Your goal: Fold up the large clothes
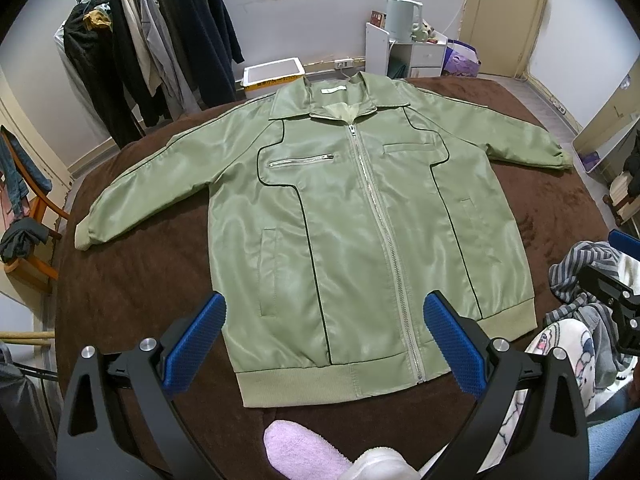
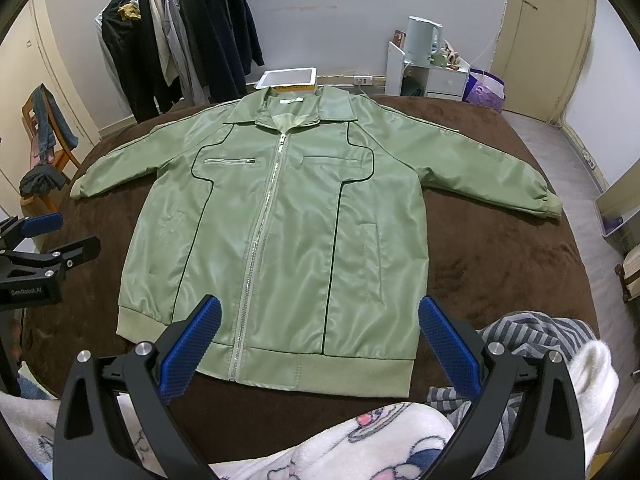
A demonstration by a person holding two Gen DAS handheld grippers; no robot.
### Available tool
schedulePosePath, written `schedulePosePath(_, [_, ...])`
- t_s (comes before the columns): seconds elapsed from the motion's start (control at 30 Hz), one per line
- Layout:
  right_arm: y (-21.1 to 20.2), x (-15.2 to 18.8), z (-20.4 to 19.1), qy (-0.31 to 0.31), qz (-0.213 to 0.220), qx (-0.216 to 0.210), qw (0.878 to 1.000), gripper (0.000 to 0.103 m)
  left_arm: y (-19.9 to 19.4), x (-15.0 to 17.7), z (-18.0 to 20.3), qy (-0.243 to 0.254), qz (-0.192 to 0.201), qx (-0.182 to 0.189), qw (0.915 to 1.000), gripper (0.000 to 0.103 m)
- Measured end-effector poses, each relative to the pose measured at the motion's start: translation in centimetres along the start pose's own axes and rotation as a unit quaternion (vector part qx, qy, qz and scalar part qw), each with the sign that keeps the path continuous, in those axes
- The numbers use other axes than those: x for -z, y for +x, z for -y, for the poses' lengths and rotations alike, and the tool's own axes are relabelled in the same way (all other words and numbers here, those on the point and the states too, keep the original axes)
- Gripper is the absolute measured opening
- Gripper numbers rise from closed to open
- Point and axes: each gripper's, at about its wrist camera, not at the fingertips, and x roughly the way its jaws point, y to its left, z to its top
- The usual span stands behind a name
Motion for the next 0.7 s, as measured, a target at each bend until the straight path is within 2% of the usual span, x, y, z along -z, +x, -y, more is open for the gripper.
schedulePosePath(0.1, [0.0,0.1,-0.1,-0.001,0.0,0.004,1.0,0.097,0.1,-0.1,-0.6,0.0,0.0,0.001,1.0,0.097])
schedulePosePath(0.17, [-0.1,0.1,-0.1,0.001,0.0,0.002,1.0,0.097,-0.1,0.1,1.1,0.002,0.002,-0.003,1.0,0.097])
schedulePosePath(0.7, [0.0,0.2,-0.1,0.001,0.0,0.003,1.0,0.097,-0.2,-0.1,1.0,0.001,0.002,-0.004,1.0,0.097])
